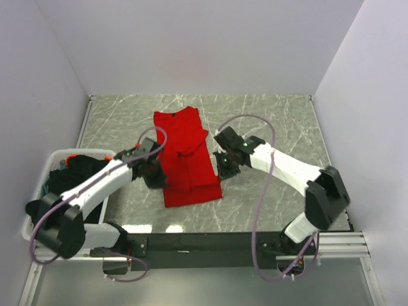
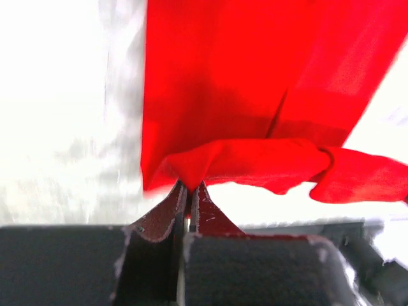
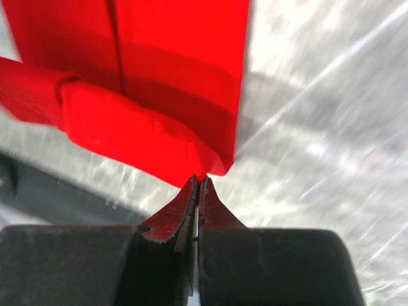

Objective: Fold and stack the t-shirts
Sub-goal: Fold the tshirt

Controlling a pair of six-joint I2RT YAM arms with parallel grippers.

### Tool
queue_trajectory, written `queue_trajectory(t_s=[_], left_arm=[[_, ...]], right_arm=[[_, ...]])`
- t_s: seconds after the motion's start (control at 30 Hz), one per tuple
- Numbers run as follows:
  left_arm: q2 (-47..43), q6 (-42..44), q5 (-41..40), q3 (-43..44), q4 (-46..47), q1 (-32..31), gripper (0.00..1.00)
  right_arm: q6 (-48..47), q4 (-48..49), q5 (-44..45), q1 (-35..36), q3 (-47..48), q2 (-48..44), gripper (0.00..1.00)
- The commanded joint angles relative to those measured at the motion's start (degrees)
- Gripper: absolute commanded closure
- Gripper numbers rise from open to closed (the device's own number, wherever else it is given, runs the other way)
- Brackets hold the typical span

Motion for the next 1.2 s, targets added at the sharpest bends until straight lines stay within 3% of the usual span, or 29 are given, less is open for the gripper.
queue_trajectory(t_s=[0.0, 0.2, 0.8, 0.87, 0.93, 1.0, 1.03, 1.1, 1.17], left_arm=[[4.1, 10.5, -10.3, 7.3, 2.6, 3.0, 0.99], [9.8, 14.4, -14.3, 14.2, 6.5, 7.3, 0.99], [21.6, 14.7, -14.3, 11.8, 19.0, 11.6, 0.99], [23.4, 14.8, -13.9, 11.9, 20.2, 11.6, 0.89], [23.5, 14.4, -14.2, 11.9, 20.4, 11.6, 0.72], [22.6, 13.7, -14.5, 12.4, 19.6, 11.6, 0.59], [21.9, 13.4, -14.7, 12.5, 19.3, 11.6, 0.45], [18.7, 12.9, -15.4, 12.8, 17.5, 11.6, 0.28], [14.8, 11.5, -16.1, 13.0, 15.6, 11.3, 0.25]], right_arm=[[-7.1, 1.4, 6.2, -1.6, 7.7, 5.7, 1.0], [-11.0, 4.7, 7.6, -4.3, 14.9, 11.5, 1.0], [-13.2, 12.1, 5.6, -8.7, 24.0, 25.6, 1.0], [-12.5, 13.0, 5.8, -9.0, 23.8, 26.2, 0.96], [-11.7, 12.9, 6.8, -9.0, 24.3, 27.0, 0.91], [-10.9, 12.0, 7.2, -9.0, 25.6, 26.5, 0.78], [-9.9, 12.0, 7.1, -8.9, 25.6, 25.7, 0.74], [-8.9, 13.7, 7.5, -8.6, 23.7, 22.2, 0.64], [-7.5, 16.3, 7.7, -8.5, 20.4, 19.5, 0.62]])
